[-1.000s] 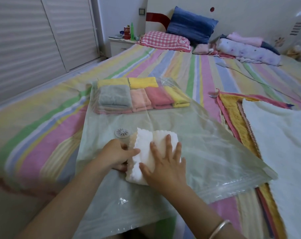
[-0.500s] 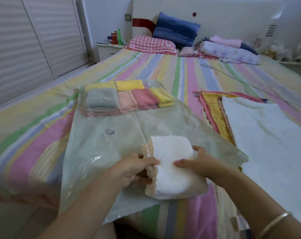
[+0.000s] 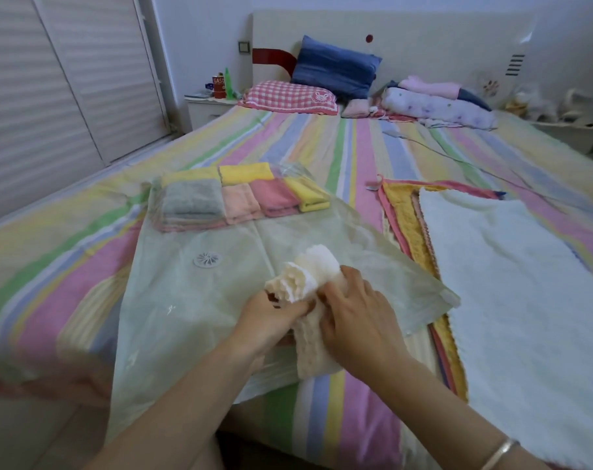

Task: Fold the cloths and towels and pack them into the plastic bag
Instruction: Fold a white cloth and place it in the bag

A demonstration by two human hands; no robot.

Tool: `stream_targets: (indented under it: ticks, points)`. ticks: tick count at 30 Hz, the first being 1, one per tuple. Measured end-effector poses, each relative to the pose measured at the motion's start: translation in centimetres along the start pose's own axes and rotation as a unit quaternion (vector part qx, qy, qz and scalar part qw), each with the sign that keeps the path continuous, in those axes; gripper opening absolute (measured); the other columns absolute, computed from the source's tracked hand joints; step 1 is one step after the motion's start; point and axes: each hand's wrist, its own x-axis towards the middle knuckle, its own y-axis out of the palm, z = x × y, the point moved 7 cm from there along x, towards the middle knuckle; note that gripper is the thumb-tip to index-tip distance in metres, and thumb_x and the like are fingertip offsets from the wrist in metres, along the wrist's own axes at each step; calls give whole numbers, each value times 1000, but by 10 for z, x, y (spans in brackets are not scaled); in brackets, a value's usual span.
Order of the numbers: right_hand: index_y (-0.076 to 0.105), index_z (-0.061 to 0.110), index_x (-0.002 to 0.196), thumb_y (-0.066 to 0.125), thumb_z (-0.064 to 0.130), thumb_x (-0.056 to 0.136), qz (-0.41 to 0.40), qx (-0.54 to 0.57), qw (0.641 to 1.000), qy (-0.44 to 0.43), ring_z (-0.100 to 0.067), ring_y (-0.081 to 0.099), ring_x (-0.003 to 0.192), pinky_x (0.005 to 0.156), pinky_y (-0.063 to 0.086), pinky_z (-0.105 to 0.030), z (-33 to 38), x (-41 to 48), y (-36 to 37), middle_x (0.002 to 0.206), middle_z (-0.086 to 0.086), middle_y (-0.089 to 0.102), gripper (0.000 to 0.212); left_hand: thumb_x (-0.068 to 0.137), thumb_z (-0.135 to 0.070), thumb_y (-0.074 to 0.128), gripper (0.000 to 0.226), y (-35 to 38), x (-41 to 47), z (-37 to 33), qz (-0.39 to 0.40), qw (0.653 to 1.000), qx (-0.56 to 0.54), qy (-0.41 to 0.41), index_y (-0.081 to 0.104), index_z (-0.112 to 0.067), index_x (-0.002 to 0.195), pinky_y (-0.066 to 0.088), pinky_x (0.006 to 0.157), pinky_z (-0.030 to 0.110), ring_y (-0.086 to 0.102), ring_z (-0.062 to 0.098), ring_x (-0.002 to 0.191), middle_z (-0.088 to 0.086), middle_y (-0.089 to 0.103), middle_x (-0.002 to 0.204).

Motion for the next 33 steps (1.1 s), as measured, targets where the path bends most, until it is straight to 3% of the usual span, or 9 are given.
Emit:
stream_targets:
  ticks: [2,5,11,13,15,18,22,26,33]
  points:
    - [49,22,110,23,68,79,101,39,994,33,-27,49,105,81,43,-39,-1,-8,5,135,-7,37,61,83,-30,74,24,2,-4,-7,1,1000,-4,14,63,-14,98,57,56,26,71,13,67,5,74,82]
    - [35,22,127,34,93,57,165,12,984,60,-26,38,119,91,41,-42,-4,-12,7,139,-4,22,100,93,-49,53,37,10,-8,-13,79,997,-3,-7,61,-16,108,59,69,35,73,27,82,14,74,95]
    - [32,19,123,59,57,73,131,-37,987,88,-28,40,114,83,39,-39,-28,-10,11,130,-6,28,69,102,-22,43,22,11,-10,-11,184,974,118,56,54,-19,121,58,83,40,72,23,90,7,74,103]
    - [37,20,124,56,54,77,115,-100,986,70,-28,42,109,78,35,-39,-33,-9,5,127,-6,31,61,92,-29,58,26,3,-6,-2,133,912,351,166,53,-26,118,54,86,38,68,10,92,-8,71,102]
    - [44,21,122,55,44,78,82,-167,982,44,-28,44,103,74,30,-39,-32,-10,-2,125,-7,36,50,75,-57,60,46,4,-9,10,111,790,551,246,53,-31,112,48,88,31,59,7,102,-14,62,108]
    - [51,25,119,54,32,76,79,-213,974,14,-29,45,103,82,31,-42,-33,-17,1,124,-6,41,43,62,-71,59,60,10,-9,27,141,721,618,280,54,-30,105,42,88,28,51,11,106,-11,56,112]
    - [47,27,123,53,42,78,113,-219,969,35,-33,44,113,101,27,-52,-46,-26,21,133,-9,37,48,67,-61,70,47,4,-6,24,129,752,585,274,56,-31,100,44,87,29,50,7,106,-16,57,113]
    - [58,22,106,57,67,67,94,-210,971,62,-34,55,95,81,38,-48,-58,-28,24,117,-11,53,60,54,-82,53,63,-4,1,25,166,771,569,231,57,-35,97,46,88,30,52,2,106,-20,60,115]
    - [51,20,106,66,40,71,26,-45,997,58,-33,54,102,76,41,-39,-66,-30,-7,122,-5,50,43,81,-50,69,19,-18,5,16,147,845,470,208,72,-33,88,53,83,28,64,-1,89,-22,70,100]
